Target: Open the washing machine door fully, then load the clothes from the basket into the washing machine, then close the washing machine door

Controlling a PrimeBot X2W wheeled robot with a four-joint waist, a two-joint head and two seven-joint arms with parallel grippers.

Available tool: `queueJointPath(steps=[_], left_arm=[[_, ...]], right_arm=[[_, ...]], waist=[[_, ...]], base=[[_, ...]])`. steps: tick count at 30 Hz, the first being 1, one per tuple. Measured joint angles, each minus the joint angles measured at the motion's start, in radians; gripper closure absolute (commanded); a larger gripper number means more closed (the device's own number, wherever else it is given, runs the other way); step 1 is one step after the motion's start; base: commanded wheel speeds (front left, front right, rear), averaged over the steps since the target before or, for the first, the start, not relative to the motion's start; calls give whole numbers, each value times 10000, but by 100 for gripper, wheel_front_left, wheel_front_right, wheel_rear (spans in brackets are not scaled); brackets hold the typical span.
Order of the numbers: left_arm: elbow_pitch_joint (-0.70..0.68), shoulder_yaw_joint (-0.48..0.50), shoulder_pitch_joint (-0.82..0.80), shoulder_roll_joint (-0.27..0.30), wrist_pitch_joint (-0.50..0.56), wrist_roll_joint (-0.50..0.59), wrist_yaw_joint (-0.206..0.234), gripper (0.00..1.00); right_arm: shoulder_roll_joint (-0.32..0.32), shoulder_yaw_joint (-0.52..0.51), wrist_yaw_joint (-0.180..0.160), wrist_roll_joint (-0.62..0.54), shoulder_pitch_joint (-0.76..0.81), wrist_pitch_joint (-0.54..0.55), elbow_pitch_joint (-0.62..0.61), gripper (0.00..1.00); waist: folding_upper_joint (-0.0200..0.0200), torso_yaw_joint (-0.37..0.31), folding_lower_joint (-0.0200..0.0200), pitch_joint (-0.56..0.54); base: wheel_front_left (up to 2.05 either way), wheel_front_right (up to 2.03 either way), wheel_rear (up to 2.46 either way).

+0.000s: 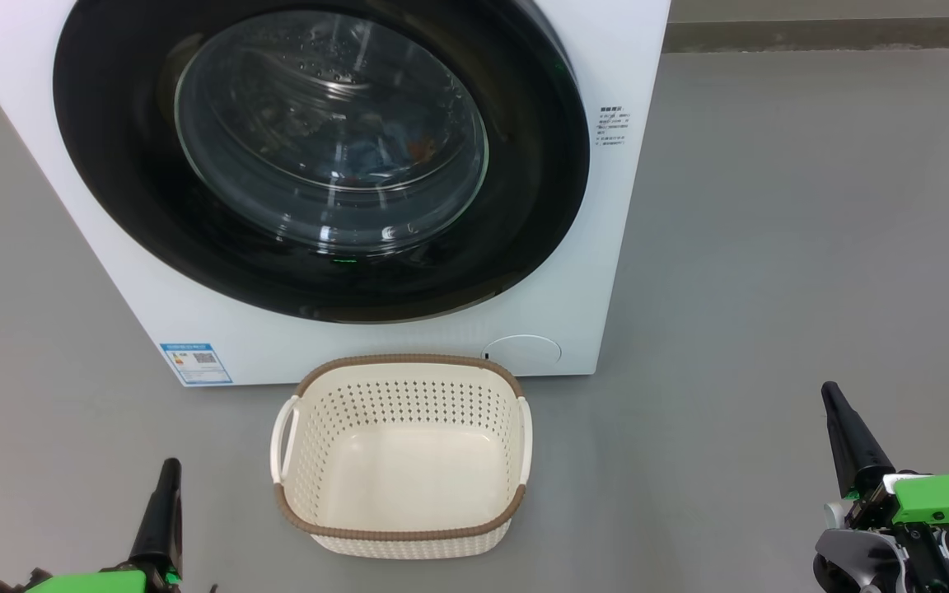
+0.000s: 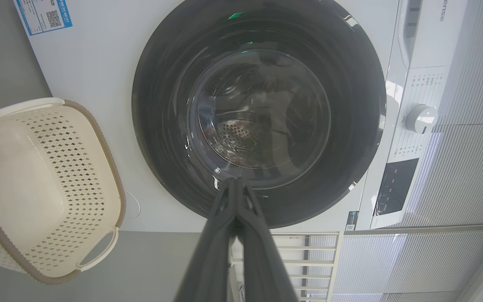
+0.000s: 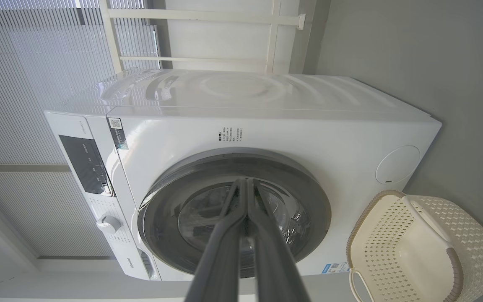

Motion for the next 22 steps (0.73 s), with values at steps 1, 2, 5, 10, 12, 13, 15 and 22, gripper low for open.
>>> queueJointPath(steps=[1, 2, 5, 10, 12, 13, 15, 22], left_arm=[[0, 0, 0, 0, 0, 0, 0, 100], [0, 0, 0, 0, 0, 0, 0, 100], [0, 0, 0, 0, 0, -2, 0, 100], [0, 0, 0, 0, 0, -4, 0, 100], [0, 0, 0, 0, 0, -8, 0, 100], [0, 0, 0, 0, 0, -8, 0, 100], [0, 0, 0, 0, 0, -8, 0, 100], [0, 0, 0, 0, 0, -8, 0, 100]], right_arm=[[0, 0, 0, 0, 0, 0, 0, 100], [0, 0, 0, 0, 0, 0, 0, 100], [0, 0, 0, 0, 0, 0, 0, 100], [0, 0, 0, 0, 0, 0, 0, 100], [0, 0, 0, 0, 0, 0, 0, 100], [0, 0, 0, 0, 0, 0, 0, 100], [0, 0, 0, 0, 0, 0, 0, 100], [0, -2, 0, 0, 0, 0, 0, 100]], waist=[[0, 0, 0, 0], [0, 0, 0, 0], [0, 0, 0, 0], [0, 0, 0, 0], [0, 0, 0, 0], [0, 0, 0, 0], [0, 0, 0, 0], [0, 0, 0, 0]], base=[[0, 0, 0], [0, 0, 0], [0, 0, 0], [0, 0, 0], [0, 0, 0], [0, 0, 0], [0, 0, 0], [0, 0, 0]])
